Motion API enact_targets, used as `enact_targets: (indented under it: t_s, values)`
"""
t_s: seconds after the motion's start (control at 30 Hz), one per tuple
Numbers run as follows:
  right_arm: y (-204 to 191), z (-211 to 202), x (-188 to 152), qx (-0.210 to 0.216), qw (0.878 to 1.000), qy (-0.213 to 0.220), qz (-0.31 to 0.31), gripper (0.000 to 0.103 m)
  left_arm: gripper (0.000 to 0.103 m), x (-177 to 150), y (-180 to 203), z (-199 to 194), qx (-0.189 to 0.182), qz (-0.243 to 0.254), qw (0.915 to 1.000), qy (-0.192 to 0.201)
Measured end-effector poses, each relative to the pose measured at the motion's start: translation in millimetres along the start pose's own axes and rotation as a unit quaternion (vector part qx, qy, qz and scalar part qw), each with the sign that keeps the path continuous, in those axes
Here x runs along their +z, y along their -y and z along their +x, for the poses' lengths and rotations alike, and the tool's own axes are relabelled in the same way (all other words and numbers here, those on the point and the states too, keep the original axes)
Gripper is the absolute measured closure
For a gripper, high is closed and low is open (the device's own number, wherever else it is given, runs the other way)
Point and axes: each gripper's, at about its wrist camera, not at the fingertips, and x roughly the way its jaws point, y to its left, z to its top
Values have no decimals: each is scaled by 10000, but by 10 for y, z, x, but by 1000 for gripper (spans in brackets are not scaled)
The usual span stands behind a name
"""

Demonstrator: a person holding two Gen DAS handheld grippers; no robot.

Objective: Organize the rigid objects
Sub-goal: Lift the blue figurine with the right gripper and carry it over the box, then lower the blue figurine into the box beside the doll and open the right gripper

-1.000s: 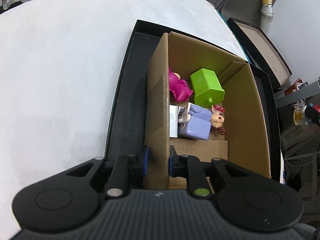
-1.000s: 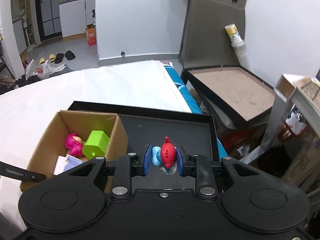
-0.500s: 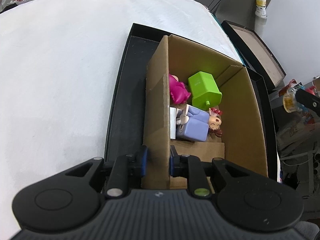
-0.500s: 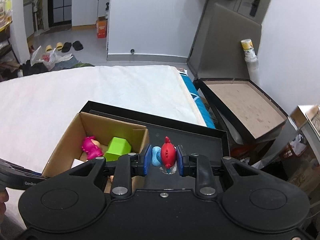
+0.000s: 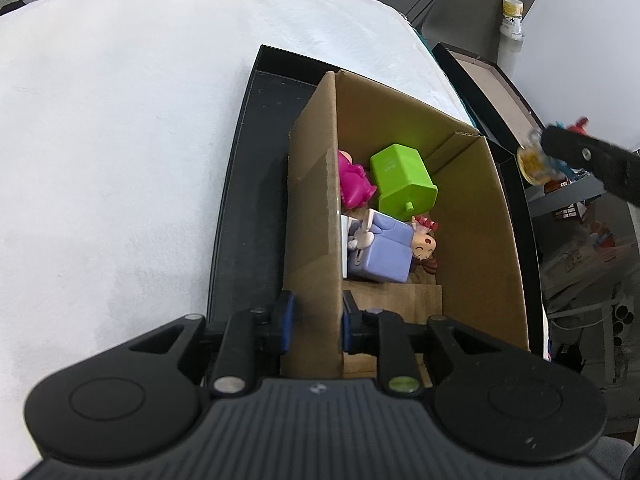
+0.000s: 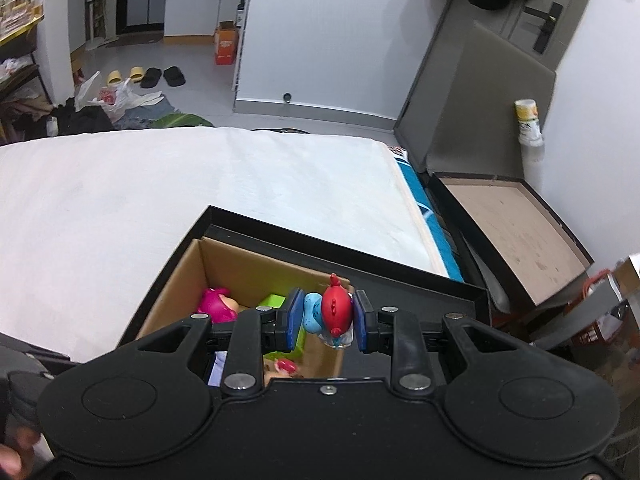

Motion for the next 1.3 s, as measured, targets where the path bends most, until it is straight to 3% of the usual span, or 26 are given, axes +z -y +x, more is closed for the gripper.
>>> enact_targets:
  t_s: [0.57, 0.9, 1.3]
  values:
    - [-128, 321, 301, 418, 9978, -505, -49, 77, 80, -9, -42, 10, -115, -100, 9999, 43]
    - [-193, 668, 163, 158, 9921, -1244, 2, 76, 79, 6, -71, 15, -206, -109, 9997, 28]
    - [-76, 531, 170, 173, 9932, -1142, 167, 73, 79, 29, -40, 22, -147, -115, 9998, -3]
